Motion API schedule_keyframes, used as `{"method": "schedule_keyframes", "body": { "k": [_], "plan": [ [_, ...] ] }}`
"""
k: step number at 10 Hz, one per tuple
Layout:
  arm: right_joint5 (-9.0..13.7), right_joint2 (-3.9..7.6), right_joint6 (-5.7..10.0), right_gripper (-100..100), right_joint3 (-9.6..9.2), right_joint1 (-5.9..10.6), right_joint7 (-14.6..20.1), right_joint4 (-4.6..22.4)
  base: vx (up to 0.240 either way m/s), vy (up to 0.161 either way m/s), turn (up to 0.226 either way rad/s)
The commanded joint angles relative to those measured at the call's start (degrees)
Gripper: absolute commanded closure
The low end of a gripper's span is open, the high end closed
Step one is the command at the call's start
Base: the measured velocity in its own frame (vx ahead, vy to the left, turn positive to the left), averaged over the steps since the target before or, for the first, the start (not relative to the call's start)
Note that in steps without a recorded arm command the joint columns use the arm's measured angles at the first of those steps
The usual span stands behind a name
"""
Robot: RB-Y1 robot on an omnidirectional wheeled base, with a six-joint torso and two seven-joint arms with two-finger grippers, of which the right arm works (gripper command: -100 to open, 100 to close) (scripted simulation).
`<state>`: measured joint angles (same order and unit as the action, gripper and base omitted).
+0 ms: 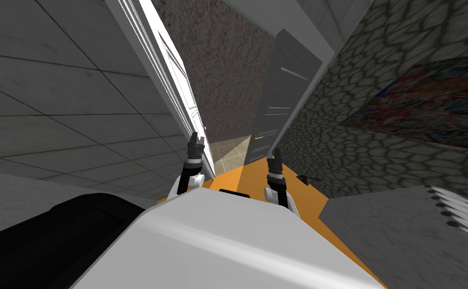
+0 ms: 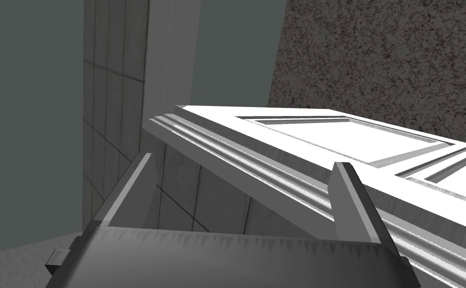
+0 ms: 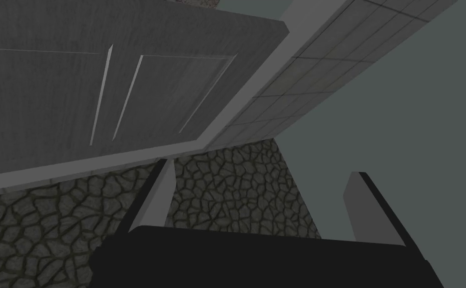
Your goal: Push the door open
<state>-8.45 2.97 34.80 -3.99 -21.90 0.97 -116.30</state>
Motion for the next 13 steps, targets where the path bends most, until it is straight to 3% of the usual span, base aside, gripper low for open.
{"method": "schedule_keyframes", "body": {
  "k": [1,2,5,6,11,12,13],
  "plan": [
    [-0.45,0.46,0.3,-100,-0.05,1.74,1.28,2.86,0.065,-0.095,0.052],
    [-0.45,0.46,0.3,-100,-0.05,1.74,1.28,3.13,0.044,-0.057,0.019],
    [-1.38,1.44,0.22,-100,-0.18,5.26,3.8,8.41,0.055,-0.074,0.05],
    [-1.38,1.44,0.22,-100,-0.18,5.26,3.8,8.9,0.048,-0.06,0.018],
    [-3.12,3.13,0.06,-100,-0.41,11.84,8.51,18.76,0.068,-0.094,0.055],
    [-3.12,3.13,0.06,-100,-0.41,11.84,8.51,19.65,0.056,-0.071,0.028],
    [-3.48,3.48,0.03,-100,-0.46,13.22,9.49,21.5,0.042,-0.055,0.038]
  ]
}}
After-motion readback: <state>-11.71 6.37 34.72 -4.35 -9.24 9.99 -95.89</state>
